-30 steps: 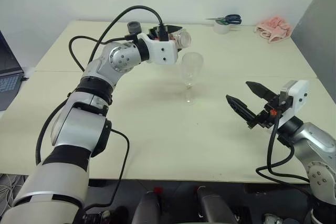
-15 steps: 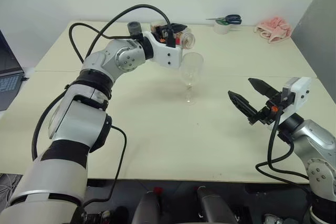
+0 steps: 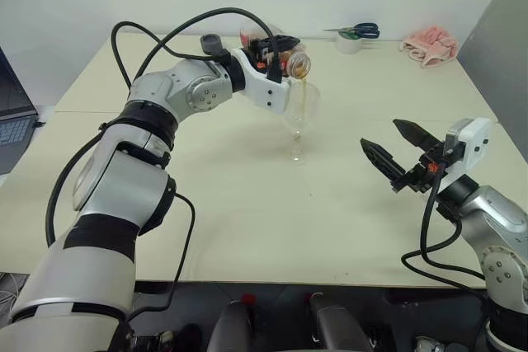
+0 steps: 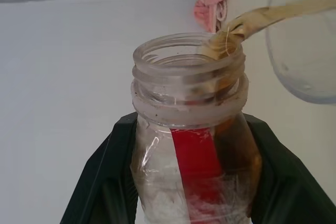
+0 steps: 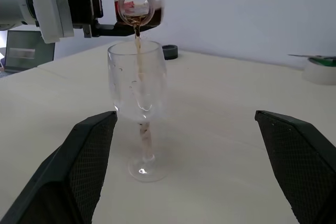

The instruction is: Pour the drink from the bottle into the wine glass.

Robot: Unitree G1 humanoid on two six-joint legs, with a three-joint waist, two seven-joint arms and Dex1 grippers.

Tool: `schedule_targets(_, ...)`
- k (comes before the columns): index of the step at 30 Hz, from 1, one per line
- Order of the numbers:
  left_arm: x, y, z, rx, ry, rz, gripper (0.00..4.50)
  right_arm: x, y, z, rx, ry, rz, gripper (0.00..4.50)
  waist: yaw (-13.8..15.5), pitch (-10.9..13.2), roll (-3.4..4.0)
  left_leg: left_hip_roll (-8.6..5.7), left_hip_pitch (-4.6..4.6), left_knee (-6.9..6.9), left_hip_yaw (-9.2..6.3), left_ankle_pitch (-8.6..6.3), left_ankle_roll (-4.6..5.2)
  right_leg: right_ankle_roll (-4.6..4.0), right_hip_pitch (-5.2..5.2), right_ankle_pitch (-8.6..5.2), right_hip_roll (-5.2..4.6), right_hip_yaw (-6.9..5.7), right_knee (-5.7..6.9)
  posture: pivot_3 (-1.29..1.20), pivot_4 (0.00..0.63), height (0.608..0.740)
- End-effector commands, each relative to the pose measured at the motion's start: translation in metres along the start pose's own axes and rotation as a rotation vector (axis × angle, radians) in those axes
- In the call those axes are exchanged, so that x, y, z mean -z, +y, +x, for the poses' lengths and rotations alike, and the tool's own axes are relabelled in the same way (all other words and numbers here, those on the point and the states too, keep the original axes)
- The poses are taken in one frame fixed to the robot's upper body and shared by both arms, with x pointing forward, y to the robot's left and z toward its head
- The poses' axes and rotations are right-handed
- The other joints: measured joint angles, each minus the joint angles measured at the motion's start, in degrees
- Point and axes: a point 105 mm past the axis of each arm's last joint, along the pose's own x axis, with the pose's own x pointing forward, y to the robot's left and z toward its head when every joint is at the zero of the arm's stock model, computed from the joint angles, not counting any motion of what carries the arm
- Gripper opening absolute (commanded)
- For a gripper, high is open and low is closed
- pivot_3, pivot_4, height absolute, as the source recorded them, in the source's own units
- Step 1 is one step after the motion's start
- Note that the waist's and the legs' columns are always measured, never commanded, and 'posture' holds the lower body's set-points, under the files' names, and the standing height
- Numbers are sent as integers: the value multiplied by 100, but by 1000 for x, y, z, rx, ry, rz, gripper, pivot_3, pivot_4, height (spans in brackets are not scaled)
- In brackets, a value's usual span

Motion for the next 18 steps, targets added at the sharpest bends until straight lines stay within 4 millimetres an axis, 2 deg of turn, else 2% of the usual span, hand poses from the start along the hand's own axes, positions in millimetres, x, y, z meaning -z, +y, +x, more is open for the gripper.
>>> schedule_targets(1, 1, 28, -1, -68, -12, 63, 2132, -10, 2, 2, -7, -34, -33, 4500, 1, 0, 0, 0, 0, 0, 0, 0, 0, 0, 0, 0, 0, 0, 0, 0, 150, 740)
schedule_targets(18, 5, 32, -5, -72, -5, 140, 2132, -9, 6, 6, -35, -31, -43, 4500, 3, 0, 0, -2, 4, 2, 1, 1, 0, 0, 2, 1, -3, 0, 8, 0, 150, 740)
